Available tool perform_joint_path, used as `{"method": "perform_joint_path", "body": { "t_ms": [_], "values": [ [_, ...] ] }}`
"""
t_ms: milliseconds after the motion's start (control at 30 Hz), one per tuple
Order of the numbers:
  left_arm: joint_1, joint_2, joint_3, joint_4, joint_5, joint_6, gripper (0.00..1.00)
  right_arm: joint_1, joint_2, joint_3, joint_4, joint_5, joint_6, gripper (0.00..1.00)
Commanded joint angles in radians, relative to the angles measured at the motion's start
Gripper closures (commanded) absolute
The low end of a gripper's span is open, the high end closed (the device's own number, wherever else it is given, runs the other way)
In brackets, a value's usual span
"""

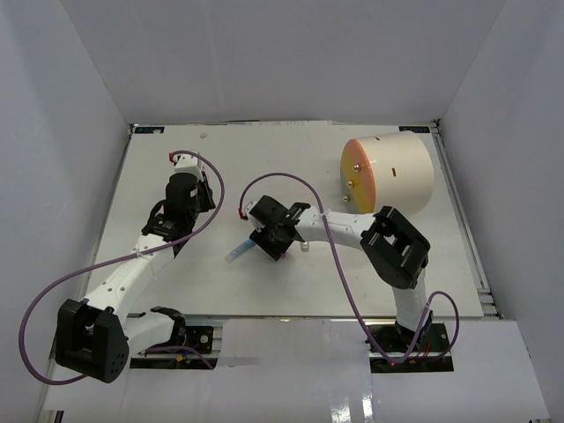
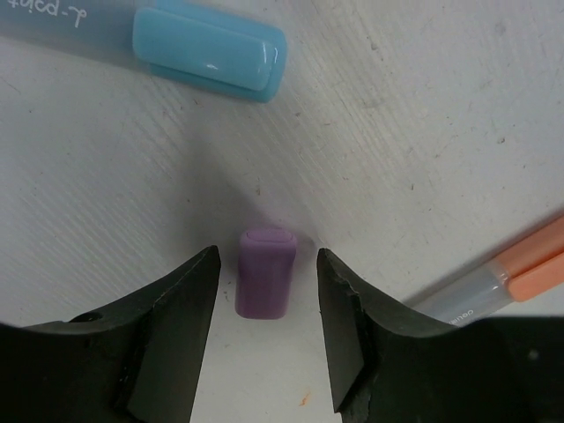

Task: Sort the stationery into containers
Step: Pick up the pen cap from the center of the board.

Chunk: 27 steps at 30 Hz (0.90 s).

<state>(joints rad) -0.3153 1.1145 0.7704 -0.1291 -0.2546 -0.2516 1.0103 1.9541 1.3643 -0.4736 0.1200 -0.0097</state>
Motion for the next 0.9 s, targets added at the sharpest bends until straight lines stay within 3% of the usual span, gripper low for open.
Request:
{"method": "perform_joint_path", "body": {
  "t_ms": [0, 200, 400, 433, 467, 600, 733, 867],
  "values": [
    [0.007, -0.035, 0.003, 0.008, -0.012, 0.0, 0.9, 0.005, 0.022, 0.047, -0.01, -0.026, 0.002, 0.46],
    [0.007, -0.035, 0.003, 0.009, -0.012, 0.0, 0.9, 0.005, 0.043, 0.05, -0.013, -0.019, 0.033, 0.49],
    [0.007, -0.036, 0.003, 0.009, -0.009, -0.002, 0.9, 0.007, 0.029, 0.035, -0.014, 0.0, 0.04, 0.59],
    [0.007, -0.036, 0.001, 0.011, -0.006, 0.0, 0.9, 0.005, 0.025, 0.033, -0.014, 0.0, 0.04, 0.72],
    [0.007, -0.038, 0.003, 0.011, -0.005, 0.0, 0.9, 0.005, 0.016, 0.033, -0.017, 0.004, 0.042, 0.77],
    [0.007, -0.053, -0.003, 0.019, 0.012, 0.005, 0.9, 0.005, -0.021, 0.027, -0.022, 0.015, 0.048, 0.83],
    [0.007, -0.093, -0.019, 0.051, 0.072, 0.02, 0.9, 0.005, -0.086, 0.038, -0.039, 0.035, 0.053, 0.88],
    [0.007, -0.151, -0.045, 0.097, 0.219, 0.046, 0.91, 0.004, -0.213, 0.073, -0.04, 0.055, 0.044, 0.92]
  ]
}}
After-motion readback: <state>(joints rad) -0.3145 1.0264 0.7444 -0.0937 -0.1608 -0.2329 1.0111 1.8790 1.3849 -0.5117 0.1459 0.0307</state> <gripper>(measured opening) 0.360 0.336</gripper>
